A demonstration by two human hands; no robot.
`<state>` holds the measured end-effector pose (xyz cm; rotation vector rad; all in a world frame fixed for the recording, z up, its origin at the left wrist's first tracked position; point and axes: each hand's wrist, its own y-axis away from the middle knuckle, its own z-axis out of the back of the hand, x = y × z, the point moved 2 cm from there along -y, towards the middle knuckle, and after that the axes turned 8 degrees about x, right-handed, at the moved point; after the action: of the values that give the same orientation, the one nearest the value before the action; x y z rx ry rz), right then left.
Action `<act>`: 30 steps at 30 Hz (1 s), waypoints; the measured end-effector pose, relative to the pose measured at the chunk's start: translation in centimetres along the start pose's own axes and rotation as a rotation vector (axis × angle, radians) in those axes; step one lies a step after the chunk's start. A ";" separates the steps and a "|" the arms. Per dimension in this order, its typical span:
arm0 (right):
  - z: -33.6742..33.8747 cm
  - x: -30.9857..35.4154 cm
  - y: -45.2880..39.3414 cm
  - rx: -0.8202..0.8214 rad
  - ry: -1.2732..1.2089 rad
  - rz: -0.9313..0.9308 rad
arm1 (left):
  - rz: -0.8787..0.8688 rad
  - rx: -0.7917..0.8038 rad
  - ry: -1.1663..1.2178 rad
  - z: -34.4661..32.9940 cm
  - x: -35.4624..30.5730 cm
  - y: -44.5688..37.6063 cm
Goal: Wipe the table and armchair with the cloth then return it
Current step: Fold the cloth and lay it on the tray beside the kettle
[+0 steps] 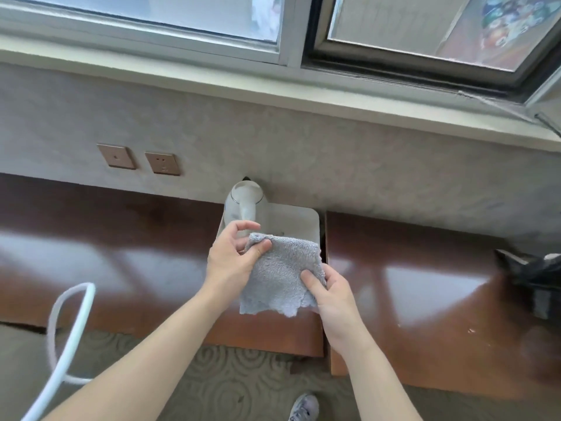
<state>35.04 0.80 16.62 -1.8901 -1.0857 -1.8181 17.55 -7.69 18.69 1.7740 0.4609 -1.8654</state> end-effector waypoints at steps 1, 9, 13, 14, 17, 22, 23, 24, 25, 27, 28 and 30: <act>1.1 0.0 -1.2 0.003 -0.001 -0.004 | 0.027 -0.046 0.041 -1.1 0.2 -0.8; 8.1 -0.7 -9.1 -0.119 0.272 0.055 | 0.198 0.202 0.166 -6.3 3.8 -8.1; 10.1 -2.7 -13.5 -0.023 0.501 -0.054 | 0.148 0.434 -0.458 -6.3 6.6 -12.5; 10.4 -3.1 -14.5 0.011 0.583 -0.086 | 0.119 0.447 -0.560 -6.3 7.4 -13.8; 10.3 -4.9 -17.6 0.138 0.783 -0.172 | 0.056 0.587 -0.815 -6.4 10.1 -17.5; 9.1 -7.9 -23.6 0.266 1.037 -0.261 | 0.101 0.755 -0.995 -6.7 15.0 -21.7; 9.0 -8.5 -24.7 0.270 1.061 -0.262 | 0.125 0.772 -1.004 -7.0 15.9 -22.4; 9.0 -9.0 -25.9 0.264 1.072 -0.258 | 0.155 0.779 -1.008 -7.3 16.8 -23.0; 9.1 -9.5 -26.8 0.254 1.086 -0.256 | 0.196 0.775 -1.015 -7.6 17.7 -23.4; 9.3 -10.7 -28.0 0.235 1.156 -0.267 | 0.257 0.755 -1.050 -8.3 19.2 -23.5; 9.3 -11.3 -28.3 0.230 1.201 -0.264 | 0.250 0.740 -1.074 -8.6 19.7 -23.5; 9.2 -12.2 -28.4 0.245 1.291 -0.232 | 0.189 0.720 -1.127 -9.0 20.4 -23.6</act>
<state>23.18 22.30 -4.33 -0.2074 -0.9045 -2.2380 10.99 13.71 -4.81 0.7349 -0.8397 -2.6476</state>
